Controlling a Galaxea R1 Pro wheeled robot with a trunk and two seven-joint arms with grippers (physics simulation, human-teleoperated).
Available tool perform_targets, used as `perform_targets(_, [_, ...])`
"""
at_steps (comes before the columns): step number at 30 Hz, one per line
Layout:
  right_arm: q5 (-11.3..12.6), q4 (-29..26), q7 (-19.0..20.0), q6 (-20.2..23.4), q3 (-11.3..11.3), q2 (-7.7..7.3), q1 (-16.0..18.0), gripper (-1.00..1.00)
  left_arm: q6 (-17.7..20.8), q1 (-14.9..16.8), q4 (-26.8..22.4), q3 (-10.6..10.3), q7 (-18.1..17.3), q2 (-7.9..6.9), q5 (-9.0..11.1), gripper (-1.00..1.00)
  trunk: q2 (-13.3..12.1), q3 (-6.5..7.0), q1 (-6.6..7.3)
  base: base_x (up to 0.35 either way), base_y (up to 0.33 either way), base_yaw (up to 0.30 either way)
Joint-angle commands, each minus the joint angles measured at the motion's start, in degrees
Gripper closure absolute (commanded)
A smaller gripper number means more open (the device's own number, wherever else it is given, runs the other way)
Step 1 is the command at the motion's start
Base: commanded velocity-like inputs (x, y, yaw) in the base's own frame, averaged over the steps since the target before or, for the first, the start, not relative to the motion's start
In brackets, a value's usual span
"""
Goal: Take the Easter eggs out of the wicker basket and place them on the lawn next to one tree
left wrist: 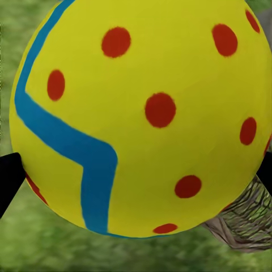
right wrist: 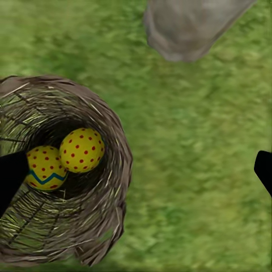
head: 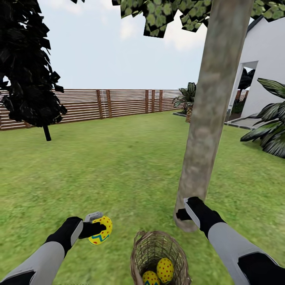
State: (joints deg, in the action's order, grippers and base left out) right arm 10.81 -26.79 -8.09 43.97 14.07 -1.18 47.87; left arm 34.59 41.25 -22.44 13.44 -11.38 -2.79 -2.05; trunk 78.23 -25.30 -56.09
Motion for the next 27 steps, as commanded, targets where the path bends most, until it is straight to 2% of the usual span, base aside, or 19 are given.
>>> perform_targets(1, [0.6,-0.1,-0.4,0.2,0.4,-0.06,0.0,-1.0,0.3,0.0,-0.1,0.4,-0.3,0.05,-0.3,1.0,0.0,-0.07,0.0,0.0,0.0,0.103])
perform_targets(6, [0.6,-0.2,-0.4,0.2,0.5,-0.05,0.0,-1.0,0.3,0.1,-0.1,0.4,-0.3,0.06,-0.3,1.0,0.0,-0.07,0.0,-0.016,0.0,0.044])
perform_targets(16, [0.6,-0.2,-0.4,0.2,0.5,-0.05,0.0,-1.0,0.3,0.1,0.0,0.4,-0.3,0.06,-0.3,1.0,0.0,-0.07,0.0,-0.316,0.0,0.001])
perform_targets(20, [0.6,-0.2,-0.4,0.2,0.5,-0.05,0.0,-1.0,0.3,0.1,0.0,0.4,-0.3,0.06,-0.3,1.0,0.0,-0.07,0.0,-0.087,0.002,0.0])
perform_targets(25, [0.6,-0.2,-0.4,0.2,0.5,-0.1,0.0,-1.0,0.2,0.0,-0.3,0.4,-0.3,-0.02,-0.2,1.0,0.0,-0.07,0.0,-0.003,0.254,0.0])
perform_targets(27, [0.6,-0.1,-0.3,0.3,0.1,-0.8,0.0,-1.0,0.3,0.0,-0.3,0.5,-0.3,-0.82,-0.3,1.0,0.0,-0.07,0.0,0.0,0.33,0.0])
